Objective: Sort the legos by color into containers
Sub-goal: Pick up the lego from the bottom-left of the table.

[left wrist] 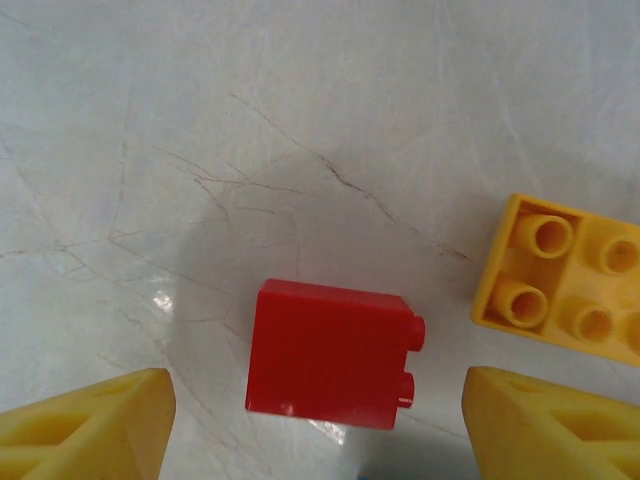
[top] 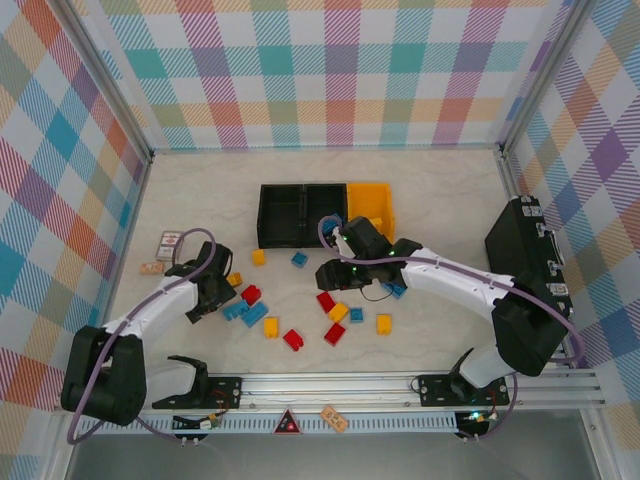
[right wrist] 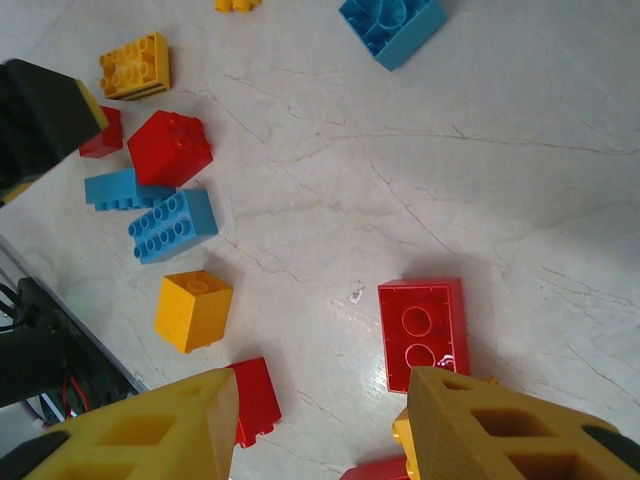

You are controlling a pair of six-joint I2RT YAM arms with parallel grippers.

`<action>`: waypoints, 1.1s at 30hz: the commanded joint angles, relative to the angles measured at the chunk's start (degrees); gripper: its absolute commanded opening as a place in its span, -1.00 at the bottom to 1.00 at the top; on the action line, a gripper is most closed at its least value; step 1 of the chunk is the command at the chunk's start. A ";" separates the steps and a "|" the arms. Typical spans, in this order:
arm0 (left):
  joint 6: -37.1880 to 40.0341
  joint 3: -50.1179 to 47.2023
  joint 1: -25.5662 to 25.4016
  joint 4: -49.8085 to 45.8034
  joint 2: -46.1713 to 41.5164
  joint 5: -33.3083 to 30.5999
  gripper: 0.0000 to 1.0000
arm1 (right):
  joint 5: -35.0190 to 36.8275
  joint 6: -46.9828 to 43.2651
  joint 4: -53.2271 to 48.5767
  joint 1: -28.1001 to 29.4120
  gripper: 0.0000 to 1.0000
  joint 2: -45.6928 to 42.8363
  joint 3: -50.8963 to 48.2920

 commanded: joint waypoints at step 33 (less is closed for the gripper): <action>6.19 9.58 1.14 -2.43 -3.43 14.34 -0.32 | -1.40 1.82 2.71 0.49 -0.04 -2.50 0.92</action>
